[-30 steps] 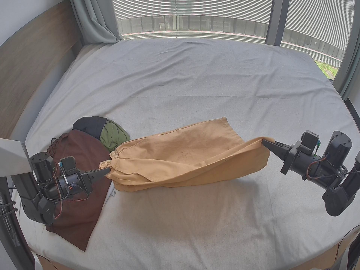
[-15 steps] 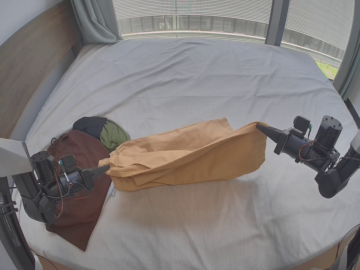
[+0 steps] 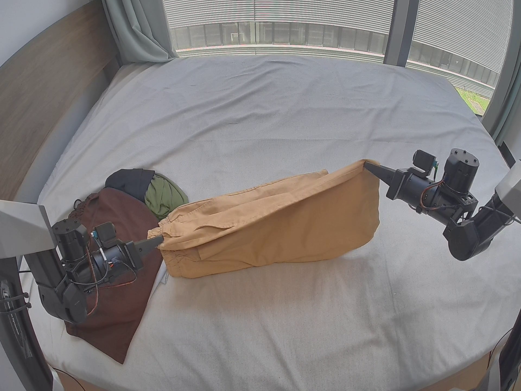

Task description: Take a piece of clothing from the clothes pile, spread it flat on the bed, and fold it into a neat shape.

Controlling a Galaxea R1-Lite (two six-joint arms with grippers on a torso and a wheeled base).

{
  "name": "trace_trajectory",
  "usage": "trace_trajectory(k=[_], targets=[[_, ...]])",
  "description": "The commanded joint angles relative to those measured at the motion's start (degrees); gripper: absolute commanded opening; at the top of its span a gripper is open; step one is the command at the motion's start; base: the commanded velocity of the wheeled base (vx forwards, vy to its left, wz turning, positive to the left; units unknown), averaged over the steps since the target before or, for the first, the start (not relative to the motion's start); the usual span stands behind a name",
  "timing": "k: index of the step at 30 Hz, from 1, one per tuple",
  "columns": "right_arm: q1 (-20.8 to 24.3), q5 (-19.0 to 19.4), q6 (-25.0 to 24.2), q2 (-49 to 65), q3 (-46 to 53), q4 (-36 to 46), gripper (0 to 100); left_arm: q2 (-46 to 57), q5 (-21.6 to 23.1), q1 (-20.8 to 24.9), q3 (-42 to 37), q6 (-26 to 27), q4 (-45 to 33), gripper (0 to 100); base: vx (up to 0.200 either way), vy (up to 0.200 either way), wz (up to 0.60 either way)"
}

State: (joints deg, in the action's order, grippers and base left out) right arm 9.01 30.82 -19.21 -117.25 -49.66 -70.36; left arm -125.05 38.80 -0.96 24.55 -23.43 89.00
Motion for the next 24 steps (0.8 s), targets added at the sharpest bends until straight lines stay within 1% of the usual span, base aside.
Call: trace_trajectory(k=[1, 10, 24], targets=[[-0.04, -0.06, -0.56, -3.25, -3.77, 1.28, 0, -1.25, -0.92, 0.26, 1.11, -1.18, 0.03, 0, 0.000, 0.000, 0.00], [-0.92, -0.06, -0.56, -5.71, -9.49, 4.53, 0, -2.74, -3.65, 0.88, 2.87, -2.76, 0.03, 0, 0.000, 0.000, 0.00], [-0.92, -0.32, -0.56, -7.03, -16.52, 10.69, 0, -3.71, -3.91, 0.96, 3.49, -3.11, 0.03, 0, 0.000, 0.000, 0.00]])
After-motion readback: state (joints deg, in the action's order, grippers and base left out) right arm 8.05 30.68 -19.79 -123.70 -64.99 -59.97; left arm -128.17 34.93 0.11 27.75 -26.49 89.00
